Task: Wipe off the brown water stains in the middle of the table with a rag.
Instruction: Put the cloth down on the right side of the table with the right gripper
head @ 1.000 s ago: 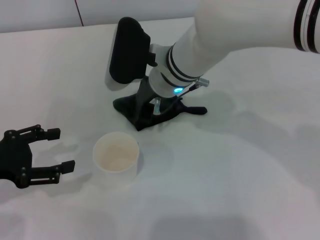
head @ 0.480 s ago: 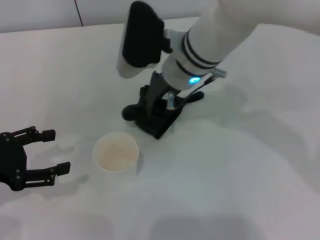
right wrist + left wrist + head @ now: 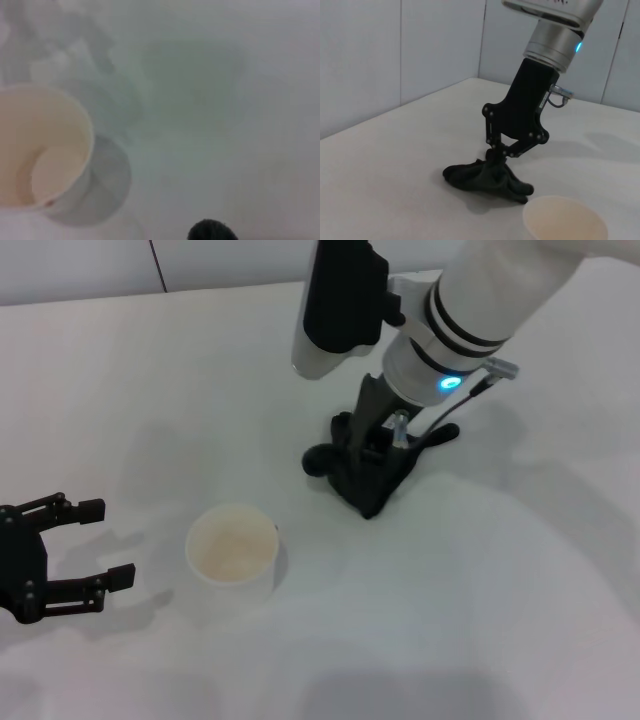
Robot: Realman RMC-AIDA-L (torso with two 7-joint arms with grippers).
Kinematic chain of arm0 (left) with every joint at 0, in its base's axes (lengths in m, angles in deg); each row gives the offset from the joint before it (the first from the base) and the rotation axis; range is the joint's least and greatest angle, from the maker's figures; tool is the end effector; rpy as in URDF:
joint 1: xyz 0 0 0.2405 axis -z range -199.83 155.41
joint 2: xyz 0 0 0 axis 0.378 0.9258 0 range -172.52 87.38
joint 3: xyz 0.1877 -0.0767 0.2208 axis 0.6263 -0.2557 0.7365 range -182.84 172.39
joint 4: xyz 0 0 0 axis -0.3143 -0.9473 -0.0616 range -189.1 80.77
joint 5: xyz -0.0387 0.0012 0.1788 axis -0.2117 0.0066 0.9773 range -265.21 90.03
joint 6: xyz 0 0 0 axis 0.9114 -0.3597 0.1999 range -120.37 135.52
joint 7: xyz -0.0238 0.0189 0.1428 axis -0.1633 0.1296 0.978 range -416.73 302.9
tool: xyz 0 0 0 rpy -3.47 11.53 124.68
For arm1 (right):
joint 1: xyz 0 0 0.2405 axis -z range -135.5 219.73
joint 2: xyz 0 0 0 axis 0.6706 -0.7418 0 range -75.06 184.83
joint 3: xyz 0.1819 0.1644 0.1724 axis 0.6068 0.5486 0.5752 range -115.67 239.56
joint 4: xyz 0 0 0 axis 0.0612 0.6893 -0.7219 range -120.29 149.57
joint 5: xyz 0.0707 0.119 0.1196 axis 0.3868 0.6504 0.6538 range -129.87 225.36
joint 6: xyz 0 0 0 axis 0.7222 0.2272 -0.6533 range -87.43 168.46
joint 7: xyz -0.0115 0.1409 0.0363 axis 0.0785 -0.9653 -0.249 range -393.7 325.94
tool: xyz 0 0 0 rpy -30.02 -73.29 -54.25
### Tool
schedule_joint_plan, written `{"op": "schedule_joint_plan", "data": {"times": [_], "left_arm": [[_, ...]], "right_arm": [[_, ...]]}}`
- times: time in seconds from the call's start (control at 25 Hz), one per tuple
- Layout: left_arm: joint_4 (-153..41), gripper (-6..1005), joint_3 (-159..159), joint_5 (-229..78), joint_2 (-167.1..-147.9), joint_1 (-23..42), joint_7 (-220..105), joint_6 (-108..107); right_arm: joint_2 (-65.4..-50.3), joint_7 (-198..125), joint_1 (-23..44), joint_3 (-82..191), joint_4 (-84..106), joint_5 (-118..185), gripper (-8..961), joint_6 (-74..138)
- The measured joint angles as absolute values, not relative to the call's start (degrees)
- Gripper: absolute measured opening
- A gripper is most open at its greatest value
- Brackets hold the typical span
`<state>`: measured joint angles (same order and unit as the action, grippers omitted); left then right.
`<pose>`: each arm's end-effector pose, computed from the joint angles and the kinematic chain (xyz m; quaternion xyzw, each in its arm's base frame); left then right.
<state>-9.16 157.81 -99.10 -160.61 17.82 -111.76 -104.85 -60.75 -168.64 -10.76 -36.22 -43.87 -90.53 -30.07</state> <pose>-0.3110 0.2962 0.0172 -0.9611 -0.1545 -0.1908 0.1264 0.1445 0.4049 -0.0795 -0.9682 0.0693 -0.1964 0.1390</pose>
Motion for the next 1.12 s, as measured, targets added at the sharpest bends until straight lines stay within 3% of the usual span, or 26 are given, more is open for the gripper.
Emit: {"op": "schedule_joint_plan", "data": {"times": [1.12], "left_arm": [[-9.2, 874, 157.8, -99.9, -160.42, 17.8, -111.8, -104.8]], "right_arm": [[-60.44, -166.1, -3.5, -27.6, -49.2, -96.6, 19, -40.5]]}}
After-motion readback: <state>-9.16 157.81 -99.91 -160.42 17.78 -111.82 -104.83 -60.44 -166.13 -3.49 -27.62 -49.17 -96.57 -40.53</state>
